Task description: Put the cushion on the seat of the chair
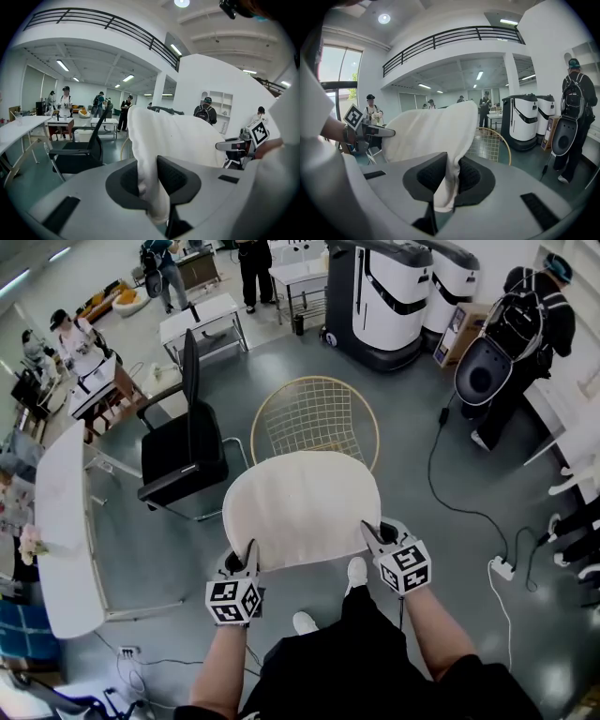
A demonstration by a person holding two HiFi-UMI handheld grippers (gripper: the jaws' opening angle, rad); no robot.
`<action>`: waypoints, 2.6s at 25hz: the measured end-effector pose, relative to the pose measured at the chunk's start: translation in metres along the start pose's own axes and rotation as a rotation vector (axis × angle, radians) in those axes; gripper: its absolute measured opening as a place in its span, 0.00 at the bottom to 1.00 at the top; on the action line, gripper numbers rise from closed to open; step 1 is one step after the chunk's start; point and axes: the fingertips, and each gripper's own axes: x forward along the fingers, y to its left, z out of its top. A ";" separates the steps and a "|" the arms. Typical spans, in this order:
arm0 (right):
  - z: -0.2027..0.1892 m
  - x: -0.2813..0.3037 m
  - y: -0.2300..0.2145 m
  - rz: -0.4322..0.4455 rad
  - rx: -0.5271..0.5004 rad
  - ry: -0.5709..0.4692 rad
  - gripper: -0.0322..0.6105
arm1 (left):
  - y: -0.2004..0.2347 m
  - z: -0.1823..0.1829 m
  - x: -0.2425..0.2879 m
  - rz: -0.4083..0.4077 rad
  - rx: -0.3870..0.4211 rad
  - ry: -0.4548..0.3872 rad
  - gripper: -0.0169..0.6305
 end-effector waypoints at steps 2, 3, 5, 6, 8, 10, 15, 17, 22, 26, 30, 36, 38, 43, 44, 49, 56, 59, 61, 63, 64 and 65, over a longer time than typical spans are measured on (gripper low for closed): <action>0.001 0.011 -0.020 0.009 0.007 0.004 0.14 | -0.006 0.004 0.020 0.010 -0.002 0.006 0.14; 0.002 0.016 -0.031 0.012 0.010 0.007 0.14 | -0.008 0.007 0.030 0.014 -0.003 0.009 0.14; 0.003 0.026 -0.051 0.020 0.014 0.014 0.14 | -0.014 0.011 0.050 0.022 -0.003 0.017 0.14; 0.004 0.031 -0.061 0.024 0.015 0.019 0.14 | -0.016 0.013 0.060 0.027 -0.003 0.022 0.14; 0.005 0.041 -0.079 0.033 0.017 0.026 0.14 | -0.020 0.016 0.079 0.035 -0.006 0.029 0.14; 0.006 0.051 -0.097 0.041 0.015 0.032 0.14 | -0.024 0.018 0.097 0.045 -0.013 0.031 0.14; 0.012 0.073 -0.142 0.068 0.010 0.053 0.14 | -0.037 0.028 0.139 0.074 -0.025 0.042 0.15; 0.015 0.083 -0.158 0.077 0.010 0.059 0.14 | -0.039 0.032 0.155 0.085 -0.030 0.046 0.15; 0.019 0.103 -0.189 0.098 0.002 0.071 0.14 | -0.043 0.037 0.188 0.115 -0.035 0.057 0.15; 0.012 0.115 -0.207 0.107 0.002 0.085 0.14 | -0.045 0.032 0.209 0.130 -0.037 0.075 0.16; 0.005 0.131 -0.219 0.104 0.004 0.098 0.14 | -0.040 0.026 0.228 0.133 -0.045 0.094 0.16; -0.013 0.162 -0.230 0.084 0.015 0.131 0.14 | -0.022 0.010 0.260 0.131 -0.041 0.134 0.17; -0.021 0.175 -0.235 0.072 0.025 0.150 0.14 | -0.016 0.003 0.274 0.122 -0.045 0.149 0.17; -0.053 0.199 -0.242 0.037 0.049 0.205 0.14 | 0.000 -0.028 0.305 0.090 -0.052 0.199 0.18; -0.059 0.205 -0.244 0.030 0.050 0.217 0.14 | 0.003 -0.033 0.312 0.082 -0.051 0.209 0.18; -0.074 0.244 -0.252 0.002 0.072 0.273 0.14 | 0.030 -0.045 0.349 0.050 -0.050 0.259 0.18; -0.119 0.303 -0.271 -0.010 0.095 0.336 0.14 | 0.061 -0.090 0.407 0.043 -0.052 0.326 0.19; -0.142 0.329 -0.275 -0.012 0.103 0.359 0.14 | 0.075 -0.114 0.429 0.045 -0.053 0.350 0.19; -0.157 0.345 -0.279 -0.012 0.102 0.370 0.14 | 0.084 -0.130 0.444 0.048 -0.048 0.363 0.20; -0.171 0.360 -0.284 -0.015 0.102 0.381 0.14 | 0.091 -0.144 0.457 0.048 -0.046 0.376 0.21; -0.179 0.367 -0.287 -0.017 0.105 0.388 0.14 | 0.094 -0.151 0.464 0.046 -0.045 0.382 0.21; -0.186 0.374 -0.291 -0.019 0.106 0.396 0.14 | 0.097 -0.158 0.471 0.043 -0.044 0.389 0.22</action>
